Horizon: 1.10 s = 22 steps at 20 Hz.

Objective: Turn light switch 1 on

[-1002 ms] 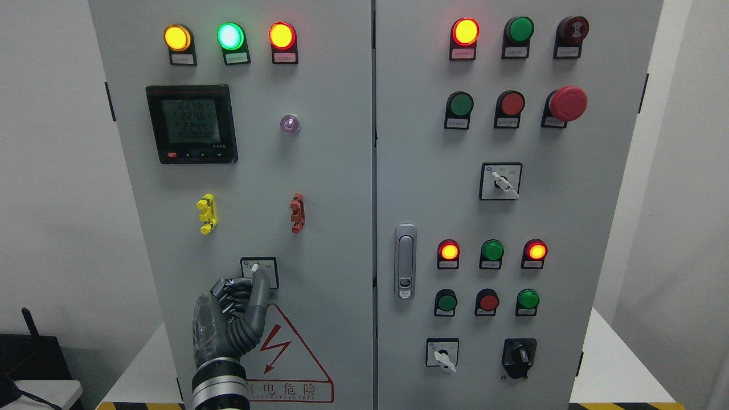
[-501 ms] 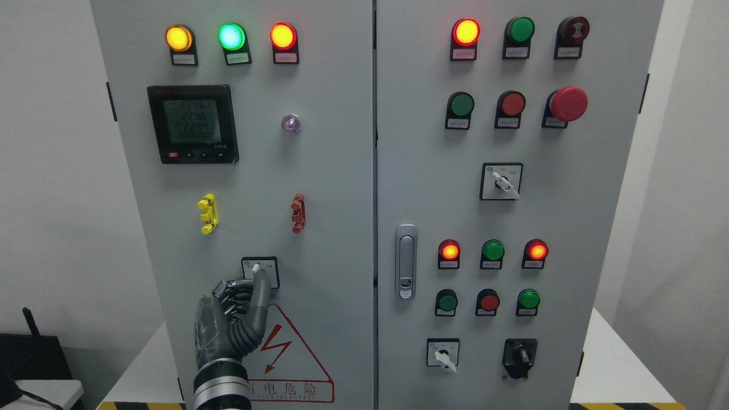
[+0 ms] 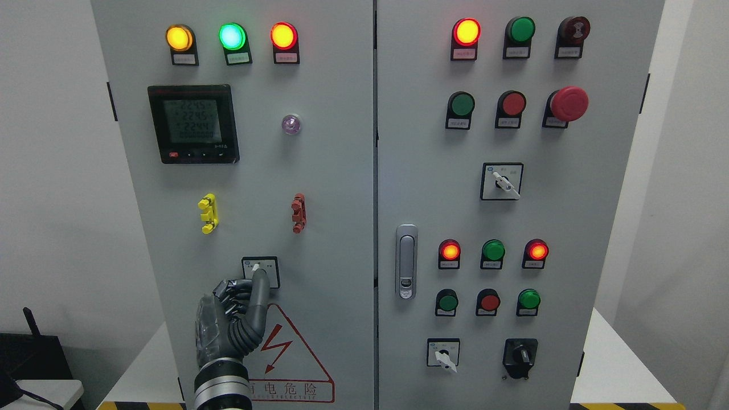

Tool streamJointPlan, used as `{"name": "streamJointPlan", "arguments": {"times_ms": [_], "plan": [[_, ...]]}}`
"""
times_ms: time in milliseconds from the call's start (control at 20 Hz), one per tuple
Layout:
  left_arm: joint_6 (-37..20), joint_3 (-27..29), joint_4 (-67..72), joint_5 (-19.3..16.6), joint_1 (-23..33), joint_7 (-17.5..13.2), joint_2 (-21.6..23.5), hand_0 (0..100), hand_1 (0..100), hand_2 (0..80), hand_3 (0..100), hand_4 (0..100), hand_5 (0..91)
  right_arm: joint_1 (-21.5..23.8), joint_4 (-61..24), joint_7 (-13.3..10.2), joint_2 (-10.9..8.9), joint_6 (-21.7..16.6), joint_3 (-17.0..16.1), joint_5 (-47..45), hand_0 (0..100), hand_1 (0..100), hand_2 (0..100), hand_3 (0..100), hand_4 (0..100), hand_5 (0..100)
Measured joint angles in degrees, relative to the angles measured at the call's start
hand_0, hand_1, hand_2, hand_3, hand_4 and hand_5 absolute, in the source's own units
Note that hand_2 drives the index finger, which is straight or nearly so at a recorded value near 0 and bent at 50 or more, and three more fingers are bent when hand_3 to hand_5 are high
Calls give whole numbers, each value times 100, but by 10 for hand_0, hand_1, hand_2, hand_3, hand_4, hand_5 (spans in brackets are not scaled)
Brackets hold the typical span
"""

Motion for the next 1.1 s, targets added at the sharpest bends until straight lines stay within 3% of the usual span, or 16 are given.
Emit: {"name": "streamJointPlan", "arguments": {"times_ms": [451,1103], "plan": [[13,-17,1,3,-6,14,1,564,352,542,726,831,806,0,0,0,0,0,0,0,120,389,0,0,0,0],[8,-33,4,8,-10,-31,2,612,243,563,748,841,816,0,0,0,0,0,0,0,120,389,0,0,0,0]]}}
